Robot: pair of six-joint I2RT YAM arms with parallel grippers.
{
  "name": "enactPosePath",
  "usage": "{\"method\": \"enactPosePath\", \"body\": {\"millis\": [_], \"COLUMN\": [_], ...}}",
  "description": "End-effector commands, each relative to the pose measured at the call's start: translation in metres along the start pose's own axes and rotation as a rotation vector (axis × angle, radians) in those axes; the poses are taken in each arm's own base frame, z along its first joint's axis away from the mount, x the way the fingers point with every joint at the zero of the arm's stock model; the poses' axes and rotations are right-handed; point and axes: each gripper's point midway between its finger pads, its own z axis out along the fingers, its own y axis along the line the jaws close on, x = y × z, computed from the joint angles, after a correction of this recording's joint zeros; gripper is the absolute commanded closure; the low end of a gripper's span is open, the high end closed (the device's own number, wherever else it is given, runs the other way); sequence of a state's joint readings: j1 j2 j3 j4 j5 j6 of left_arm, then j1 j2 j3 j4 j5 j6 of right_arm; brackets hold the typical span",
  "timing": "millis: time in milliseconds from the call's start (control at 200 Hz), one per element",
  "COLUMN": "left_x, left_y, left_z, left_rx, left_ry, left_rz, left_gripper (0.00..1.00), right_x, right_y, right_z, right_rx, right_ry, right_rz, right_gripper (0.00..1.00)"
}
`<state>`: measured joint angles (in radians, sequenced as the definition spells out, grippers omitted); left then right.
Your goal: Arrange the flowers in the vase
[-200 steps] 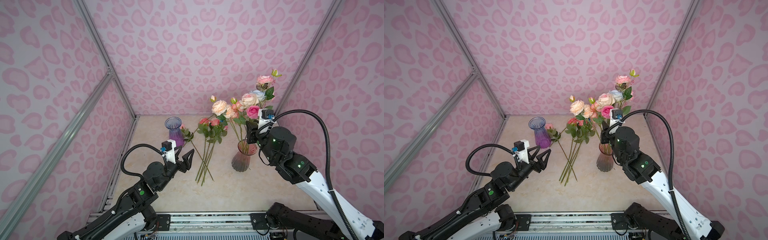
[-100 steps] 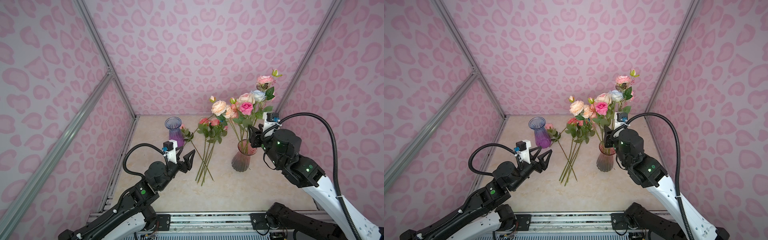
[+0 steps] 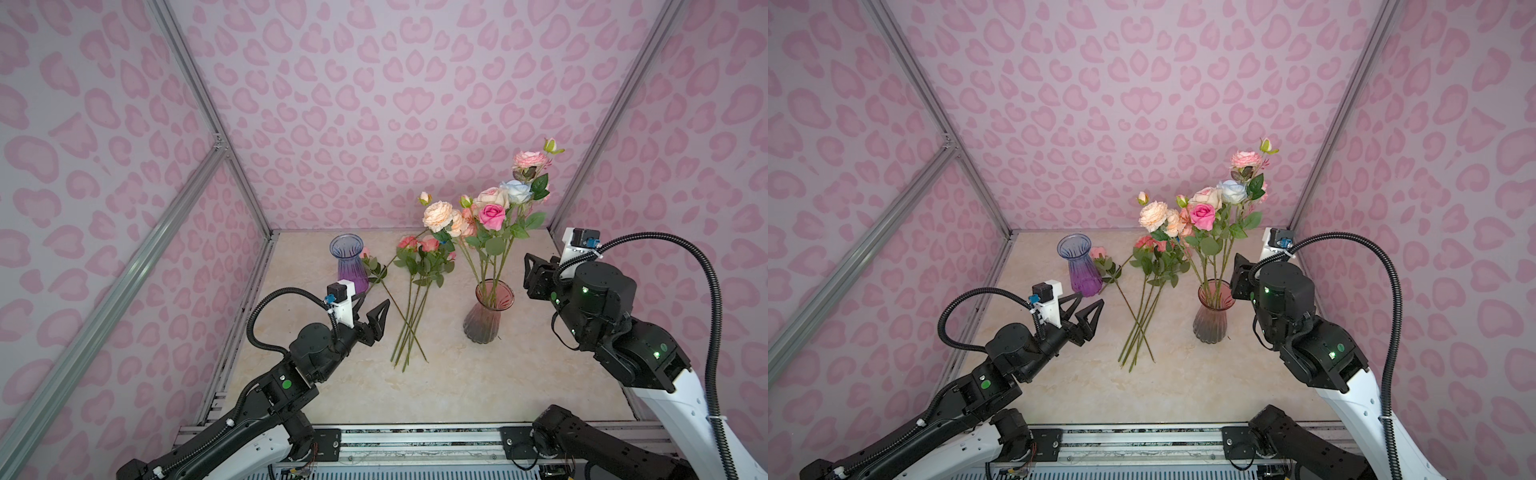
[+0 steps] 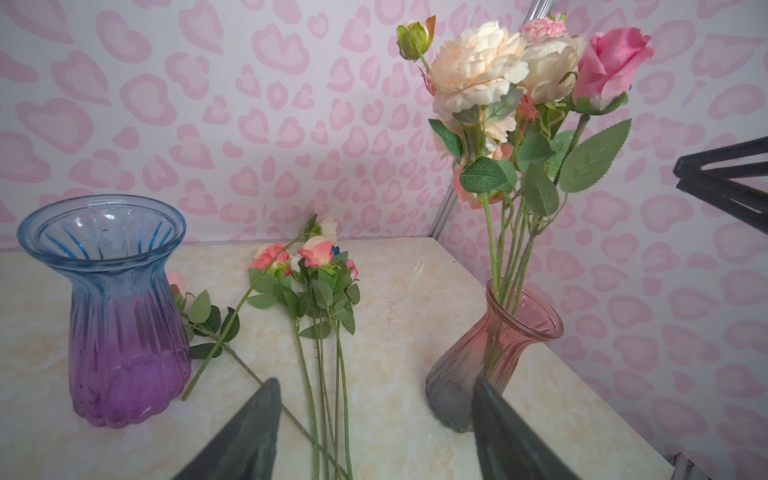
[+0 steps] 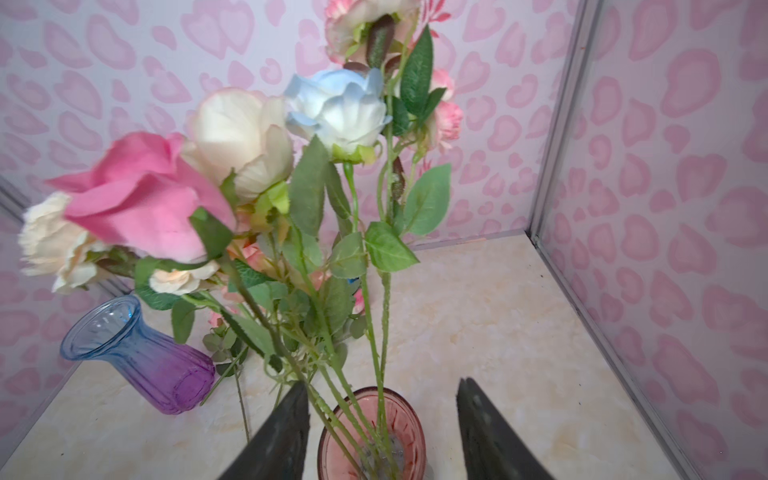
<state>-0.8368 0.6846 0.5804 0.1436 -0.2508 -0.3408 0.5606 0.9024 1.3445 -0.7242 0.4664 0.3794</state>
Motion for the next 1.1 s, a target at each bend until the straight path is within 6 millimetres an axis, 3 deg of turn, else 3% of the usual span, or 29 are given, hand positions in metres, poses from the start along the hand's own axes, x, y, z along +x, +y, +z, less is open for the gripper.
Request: {"method": "enactPosePath", "body": {"millis": [0,210,340,555,790,955,1095], "left_x": [0.004,0.023,0.035,0.043,0.044,0.049,0.043], "left_y": [0.003,0.008,0.014,0.02,0.023,0.024,0.028], "left_z": [-0.001,-0.004,-0.005,-0.013,-0.017,-0.017,-0.022], "left_rx": [-0.004,-0.005,-0.019,-0.024,-0.027,-0.03,-0.043], "left_ry": [-0.001,0.033,0.052,0.044,0.035,0.04,0.018], "left_rz": [-0.027,-0.058,-0.052,-0.074,-0.069,-0.075,-0.058], "left_gripper": [0.27,0.27,0.27,0.27,0.27,0.27,0.27], "right_x": [0.029,0.113,0.147,0.154,0.176,0.179,0.178], "right_y": [-0.02,-0.019,-0.013,-0.019,-0.025,-0.026,-0.03], "right_z": [0.004,0.034,0.055,0.065,0.076,0.087,0.096], "right_rx": [0.073,-0.004,-0.081,-0.058,-0.008,0.006,0.04], "right_ry": [0.147,0.556,0.691,0.707,0.77,0.787,0.787], "right_rz": [0.05,0.254,0.37,0.38,0.38,0.375,0.371], "right_gripper": [0.44,0.43,0.43,0.43,0.54,0.66,0.69]}}
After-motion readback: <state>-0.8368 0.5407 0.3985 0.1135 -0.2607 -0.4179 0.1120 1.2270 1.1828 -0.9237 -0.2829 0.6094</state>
